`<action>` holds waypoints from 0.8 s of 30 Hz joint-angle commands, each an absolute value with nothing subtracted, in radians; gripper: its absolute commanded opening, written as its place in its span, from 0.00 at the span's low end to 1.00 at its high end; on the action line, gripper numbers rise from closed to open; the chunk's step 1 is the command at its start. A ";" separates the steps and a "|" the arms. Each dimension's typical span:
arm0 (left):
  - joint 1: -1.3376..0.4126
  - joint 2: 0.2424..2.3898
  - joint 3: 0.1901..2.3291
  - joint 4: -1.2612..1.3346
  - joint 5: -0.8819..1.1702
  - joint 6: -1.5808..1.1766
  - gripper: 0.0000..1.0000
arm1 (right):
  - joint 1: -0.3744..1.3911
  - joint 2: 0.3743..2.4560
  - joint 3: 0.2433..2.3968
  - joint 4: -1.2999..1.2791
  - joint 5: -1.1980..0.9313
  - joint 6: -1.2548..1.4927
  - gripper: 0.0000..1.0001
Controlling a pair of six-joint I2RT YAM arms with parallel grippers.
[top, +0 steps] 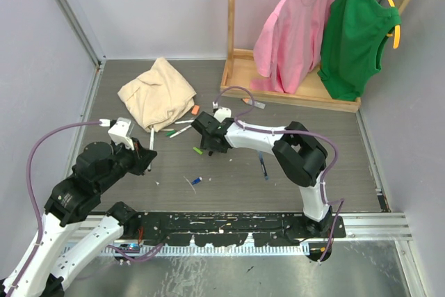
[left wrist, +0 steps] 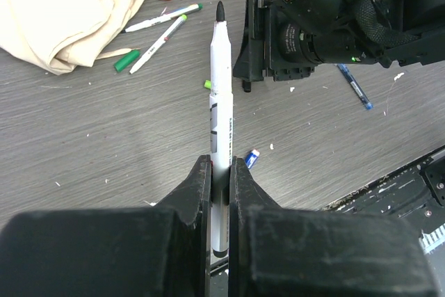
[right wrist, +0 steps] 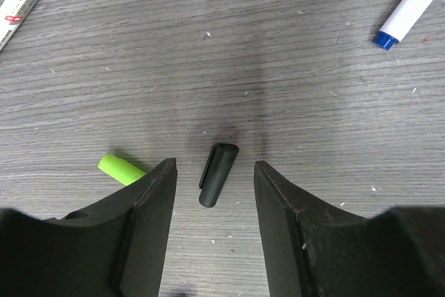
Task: Insert the pens into the pen caps
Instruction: Pick up the pen cap from the center of the board.
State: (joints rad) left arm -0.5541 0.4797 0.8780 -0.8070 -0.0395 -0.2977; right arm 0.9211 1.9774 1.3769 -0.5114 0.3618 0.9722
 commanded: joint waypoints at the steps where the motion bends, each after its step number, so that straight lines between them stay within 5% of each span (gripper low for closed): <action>1: -0.551 0.474 0.877 -0.787 -0.050 -0.281 0.00 | 0.923 1.996 1.425 -0.525 0.384 0.997 0.54; 13: -0.551 0.472 0.877 -0.787 -0.051 -0.279 0.00 | 0.925 2.020 1.412 -0.525 0.371 0.959 0.41; 19: -0.551 0.482 0.876 -0.788 -0.052 -0.279 0.00 | 0.925 1.970 1.361 -0.456 0.349 0.862 0.14; 24: -0.551 0.492 0.876 -0.788 -0.048 -0.279 0.00 | 0.926 1.888 1.305 -0.407 0.338 0.682 0.12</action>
